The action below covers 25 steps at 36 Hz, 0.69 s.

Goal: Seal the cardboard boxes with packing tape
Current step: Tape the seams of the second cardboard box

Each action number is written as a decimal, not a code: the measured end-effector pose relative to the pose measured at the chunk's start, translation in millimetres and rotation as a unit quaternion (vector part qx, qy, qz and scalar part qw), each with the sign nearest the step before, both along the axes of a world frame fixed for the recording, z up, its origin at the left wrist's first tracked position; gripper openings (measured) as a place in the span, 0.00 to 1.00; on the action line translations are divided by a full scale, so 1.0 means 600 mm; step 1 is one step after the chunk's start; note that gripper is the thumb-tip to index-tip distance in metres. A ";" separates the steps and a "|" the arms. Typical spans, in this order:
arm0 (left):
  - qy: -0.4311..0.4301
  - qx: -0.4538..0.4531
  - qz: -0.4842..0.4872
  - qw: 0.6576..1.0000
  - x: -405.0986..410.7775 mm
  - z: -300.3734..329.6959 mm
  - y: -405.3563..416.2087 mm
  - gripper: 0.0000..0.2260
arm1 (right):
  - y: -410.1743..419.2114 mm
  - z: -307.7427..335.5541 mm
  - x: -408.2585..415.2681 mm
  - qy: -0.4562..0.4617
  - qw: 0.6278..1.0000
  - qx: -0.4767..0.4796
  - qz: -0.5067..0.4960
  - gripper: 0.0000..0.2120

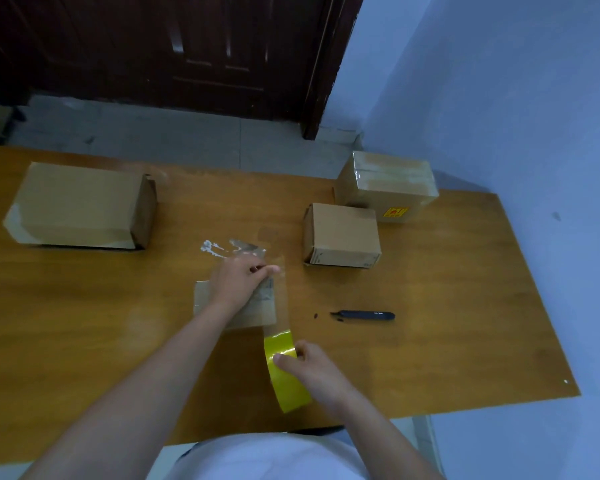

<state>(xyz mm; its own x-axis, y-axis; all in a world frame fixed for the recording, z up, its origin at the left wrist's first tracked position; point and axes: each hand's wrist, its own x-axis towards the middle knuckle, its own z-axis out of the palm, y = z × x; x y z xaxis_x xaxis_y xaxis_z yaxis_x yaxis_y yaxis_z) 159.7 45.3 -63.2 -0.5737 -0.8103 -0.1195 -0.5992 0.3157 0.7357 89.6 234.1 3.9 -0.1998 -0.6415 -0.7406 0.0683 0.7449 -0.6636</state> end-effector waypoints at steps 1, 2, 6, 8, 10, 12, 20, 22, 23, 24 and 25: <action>0.001 -0.002 -0.001 1.000 0.000 -0.002 0.000 0.16 | 0.000 0.000 -0.001 -0.007 1.000 0.001 -0.001 0.11; 0.000 -0.003 -0.002 1.000 0.000 -0.001 0.000 0.16 | 0.000 0.001 -0.001 -0.007 1.000 0.001 0.000 0.11; -0.006 -0.003 -0.008 1.000 0.000 -0.001 0.000 0.16 | -0.003 0.000 0.001 0.017 1.000 0.009 0.011 0.07; -0.011 -0.007 -0.009 1.000 -0.001 0.002 0.001 0.15 | -0.004 0.001 0.004 0.008 1.000 0.018 0.005 0.06; -0.011 -0.007 -0.007 1.000 -0.001 0.004 0.002 0.15 | -0.005 0.002 0.005 -0.005 1.000 0.019 0.002 0.05; -0.012 -0.008 -0.004 1.000 -0.001 0.005 0.001 0.15 | -0.007 0.007 0.005 0.000 1.000 0.022 0.004 0.05; -0.041 -0.025 -0.003 0.999 -0.002 0.011 0.002 0.14 | -0.012 0.009 0.009 0.007 0.999 0.051 -0.003 0.08; -0.045 -0.024 -0.004 0.999 -0.001 0.011 0.001 0.15 | -0.013 0.012 0.009 0.014 0.999 0.051 0.001 0.10; -0.047 -0.021 -0.005 0.999 -0.001 0.012 0.002 0.15 | -0.014 0.014 0.009 0.022 0.998 0.052 0.003 0.13; -0.047 -0.019 -0.004 0.999 -0.002 0.012 0.002 0.16 | -0.014 0.014 0.009 0.028 0.998 0.056 0.003 0.17; -0.047 -0.018 -0.004 0.999 -0.002 0.011 0.002 0.16 | -0.013 0.012 0.009 0.028 0.998 0.055 0.004 0.19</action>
<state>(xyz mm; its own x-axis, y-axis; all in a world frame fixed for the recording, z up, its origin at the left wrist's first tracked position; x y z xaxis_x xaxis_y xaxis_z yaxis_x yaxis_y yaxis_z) 158.6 46.6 -56.7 -0.5672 -0.8111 -0.1431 -0.6623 0.3460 0.6646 94.9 226.1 10.8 -0.2379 -0.5580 -0.7950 0.0283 0.8142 -0.5799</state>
